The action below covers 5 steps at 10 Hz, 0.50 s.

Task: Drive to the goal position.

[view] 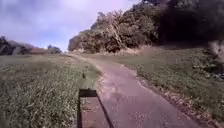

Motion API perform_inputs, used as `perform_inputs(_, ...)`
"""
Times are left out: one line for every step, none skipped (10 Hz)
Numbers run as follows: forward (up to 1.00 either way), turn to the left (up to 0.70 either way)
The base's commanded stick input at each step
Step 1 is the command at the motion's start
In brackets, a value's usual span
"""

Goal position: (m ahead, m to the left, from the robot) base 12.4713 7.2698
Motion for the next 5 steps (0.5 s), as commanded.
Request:
perform_inputs(0.70, 0.00)
perform_inputs(0.70, 0.00)
perform_inputs(0.70, 0.00)
perform_inputs(0.70, 0.00)
perform_inputs(0.70, 0.00)
